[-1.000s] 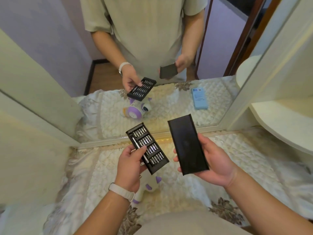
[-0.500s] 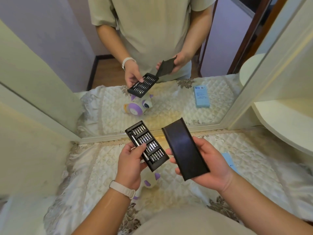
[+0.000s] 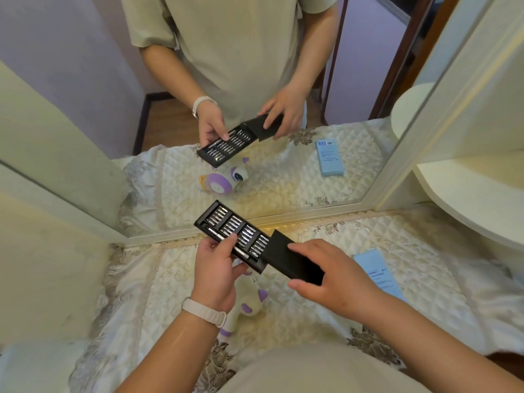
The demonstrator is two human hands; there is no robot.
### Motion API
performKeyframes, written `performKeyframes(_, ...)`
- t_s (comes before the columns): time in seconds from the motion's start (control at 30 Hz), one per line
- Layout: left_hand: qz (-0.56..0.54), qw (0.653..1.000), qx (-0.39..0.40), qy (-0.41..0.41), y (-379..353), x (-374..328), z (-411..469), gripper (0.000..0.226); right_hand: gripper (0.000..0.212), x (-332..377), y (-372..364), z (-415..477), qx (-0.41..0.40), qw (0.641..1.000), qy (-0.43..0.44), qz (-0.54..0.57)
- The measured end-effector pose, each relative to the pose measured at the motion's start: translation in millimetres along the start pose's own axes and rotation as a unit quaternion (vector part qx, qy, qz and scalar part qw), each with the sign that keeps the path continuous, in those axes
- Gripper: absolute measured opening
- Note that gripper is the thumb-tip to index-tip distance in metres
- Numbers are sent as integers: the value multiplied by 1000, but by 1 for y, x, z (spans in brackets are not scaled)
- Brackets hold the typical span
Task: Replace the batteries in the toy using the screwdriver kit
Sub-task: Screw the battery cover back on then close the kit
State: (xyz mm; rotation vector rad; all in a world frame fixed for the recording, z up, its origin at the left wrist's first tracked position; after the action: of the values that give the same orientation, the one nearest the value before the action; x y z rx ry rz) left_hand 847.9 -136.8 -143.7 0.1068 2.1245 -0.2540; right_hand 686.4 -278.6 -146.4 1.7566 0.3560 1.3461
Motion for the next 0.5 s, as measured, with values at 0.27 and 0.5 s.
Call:
performKeyframes(0.27,-28,1000,-4,4,-1,-1,1,19,63,-6,-13,-8,-44,995,52,-74)
performKeyframes(0.5,-29,999,-28,-1,1,0,3,31,59,-4,-10,-7,-45,989,77,-117)
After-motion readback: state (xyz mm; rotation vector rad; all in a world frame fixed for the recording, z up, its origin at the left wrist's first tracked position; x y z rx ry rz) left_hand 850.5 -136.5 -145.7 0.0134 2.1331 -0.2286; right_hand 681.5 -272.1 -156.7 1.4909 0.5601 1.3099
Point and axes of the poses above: each hand's wrist, its own z-axis towards the middle knuckle, its own y-axis out of the back of the hand, x = y × z, the point moved 1 cm from there along z, towards the middle knuckle, and after that the axes turned 8 degrees about -x, right-handed, at the moved point
